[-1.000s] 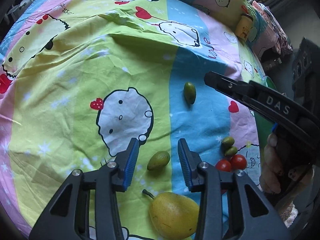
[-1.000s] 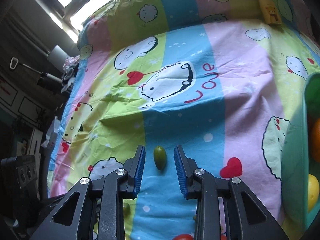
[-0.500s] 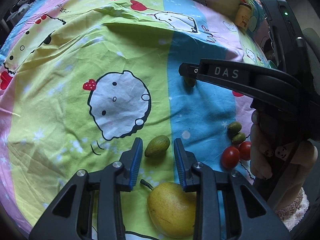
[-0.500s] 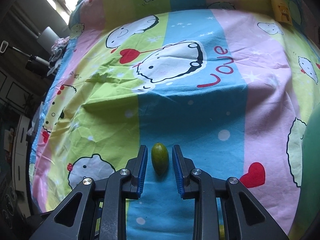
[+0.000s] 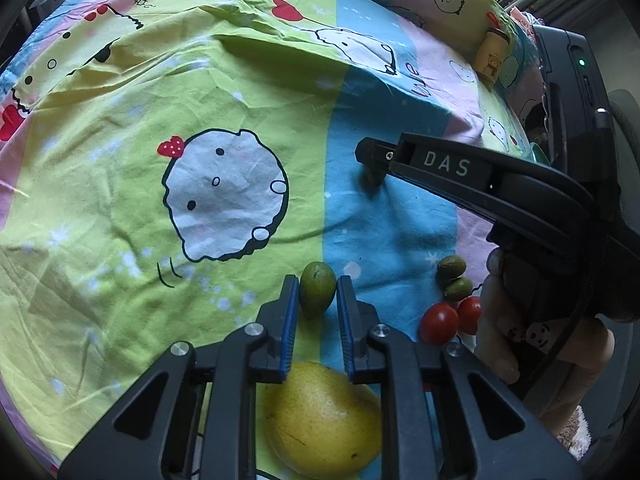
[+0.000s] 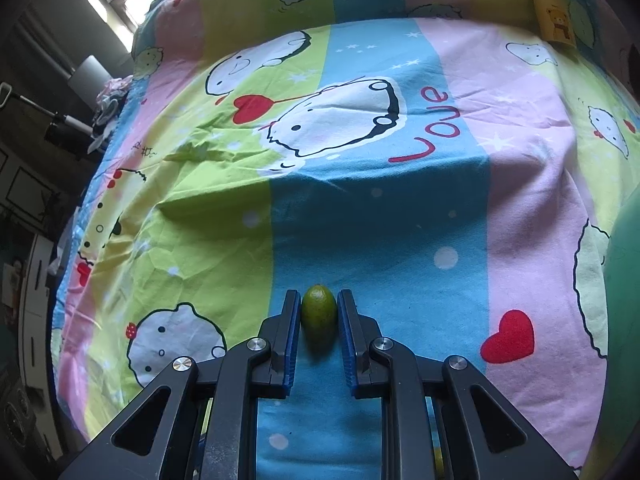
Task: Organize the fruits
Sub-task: 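Lift both held green fruits and carry them over the green basin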
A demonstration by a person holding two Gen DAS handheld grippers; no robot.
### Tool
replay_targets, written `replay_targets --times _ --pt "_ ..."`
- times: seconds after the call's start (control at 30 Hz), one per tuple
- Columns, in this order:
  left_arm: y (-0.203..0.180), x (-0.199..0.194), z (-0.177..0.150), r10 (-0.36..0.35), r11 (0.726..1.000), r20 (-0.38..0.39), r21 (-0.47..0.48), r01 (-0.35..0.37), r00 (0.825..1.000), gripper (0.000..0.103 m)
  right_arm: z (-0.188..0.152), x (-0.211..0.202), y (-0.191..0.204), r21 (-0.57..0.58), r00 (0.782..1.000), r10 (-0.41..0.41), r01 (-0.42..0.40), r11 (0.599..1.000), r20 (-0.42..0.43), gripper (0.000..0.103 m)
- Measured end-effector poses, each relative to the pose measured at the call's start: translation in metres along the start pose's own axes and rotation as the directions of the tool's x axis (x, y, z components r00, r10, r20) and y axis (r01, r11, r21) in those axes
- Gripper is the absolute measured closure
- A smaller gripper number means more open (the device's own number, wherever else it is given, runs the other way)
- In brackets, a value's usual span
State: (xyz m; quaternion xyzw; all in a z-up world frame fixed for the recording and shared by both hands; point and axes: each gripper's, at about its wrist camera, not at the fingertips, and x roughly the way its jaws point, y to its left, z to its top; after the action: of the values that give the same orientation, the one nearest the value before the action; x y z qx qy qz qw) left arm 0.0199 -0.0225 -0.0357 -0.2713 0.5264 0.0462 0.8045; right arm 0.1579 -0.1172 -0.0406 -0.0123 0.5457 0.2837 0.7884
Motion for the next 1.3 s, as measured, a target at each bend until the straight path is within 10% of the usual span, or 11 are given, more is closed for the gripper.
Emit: replay_targets --times 1.3 --pt "-0.099 -0.081 0.054 -0.058 0.983 0.339 0.186 -0.007 0.939 0.085 -0.016 -0.122 -0.044 0.108 0.951 0.109 -0.145 0.984 0.288 0.082"
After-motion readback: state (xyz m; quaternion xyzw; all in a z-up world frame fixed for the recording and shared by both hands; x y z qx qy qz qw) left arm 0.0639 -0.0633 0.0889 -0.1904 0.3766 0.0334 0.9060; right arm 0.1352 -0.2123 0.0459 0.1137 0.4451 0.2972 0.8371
